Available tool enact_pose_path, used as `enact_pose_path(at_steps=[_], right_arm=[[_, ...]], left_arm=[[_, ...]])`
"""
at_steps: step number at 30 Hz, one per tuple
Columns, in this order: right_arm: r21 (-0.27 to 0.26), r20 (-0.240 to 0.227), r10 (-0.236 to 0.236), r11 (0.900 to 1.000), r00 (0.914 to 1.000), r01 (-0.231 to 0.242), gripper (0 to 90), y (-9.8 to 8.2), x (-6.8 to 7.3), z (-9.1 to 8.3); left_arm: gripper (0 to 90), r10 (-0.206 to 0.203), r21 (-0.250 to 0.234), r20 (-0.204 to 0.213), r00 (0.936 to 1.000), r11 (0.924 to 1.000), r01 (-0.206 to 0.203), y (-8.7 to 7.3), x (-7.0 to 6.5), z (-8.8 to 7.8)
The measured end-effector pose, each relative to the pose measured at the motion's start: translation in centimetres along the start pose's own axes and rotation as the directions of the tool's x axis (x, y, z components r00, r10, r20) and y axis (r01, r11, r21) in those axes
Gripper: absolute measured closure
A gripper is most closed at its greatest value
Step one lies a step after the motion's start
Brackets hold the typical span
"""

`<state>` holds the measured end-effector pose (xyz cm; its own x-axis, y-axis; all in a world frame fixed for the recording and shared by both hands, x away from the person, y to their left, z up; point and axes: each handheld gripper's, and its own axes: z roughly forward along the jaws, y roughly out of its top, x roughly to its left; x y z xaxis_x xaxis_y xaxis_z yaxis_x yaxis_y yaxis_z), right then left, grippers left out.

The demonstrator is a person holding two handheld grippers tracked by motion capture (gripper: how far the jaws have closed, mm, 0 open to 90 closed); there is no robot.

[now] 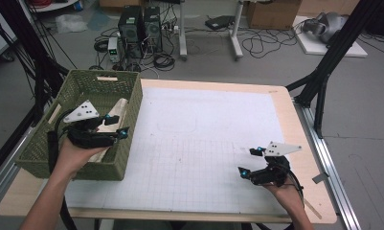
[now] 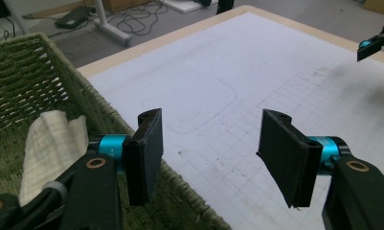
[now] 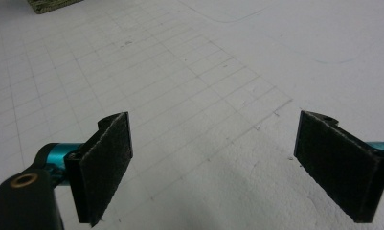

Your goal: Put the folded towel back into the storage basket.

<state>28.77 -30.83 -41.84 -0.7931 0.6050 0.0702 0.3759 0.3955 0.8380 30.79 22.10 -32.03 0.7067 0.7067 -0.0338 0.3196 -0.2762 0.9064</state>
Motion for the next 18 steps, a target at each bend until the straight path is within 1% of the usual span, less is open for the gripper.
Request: enact_pose_path(at_steps=[7,12,14,18], right_arm=[[0.001,-0.001,-0.002,1.0,1.0,0.002,12.4,0.0,0.0,0.0],[0.001,0.0,-0.006,1.0,1.0,0.006,12.4,0.1,0.0,0.1],[0.001,-0.001,-0.006,1.0,1.0,0.006,12.4,0.1,0.0,0.1],[-0.001,-0.002,-0.005,1.0,1.0,0.005,12.4,0.1,0.1,0.1]], left_arm=[[39.9,0.011,-0.01,0.01,0.9999,0.9999,-0.011,-0.1,-1.2,0.4],[37.2,0.015,-0.012,0.001,0.9999,0.9998,-0.015,-0.1,-2.1,0.9],[36.9,0.017,-0.018,0.01,0.9998,0.9997,-0.017,-0.2,-2.5,1.1],[34.8,0.016,-0.018,0.014,0.9998,0.9997,-0.016,-0.2,-3.2,1.6]])
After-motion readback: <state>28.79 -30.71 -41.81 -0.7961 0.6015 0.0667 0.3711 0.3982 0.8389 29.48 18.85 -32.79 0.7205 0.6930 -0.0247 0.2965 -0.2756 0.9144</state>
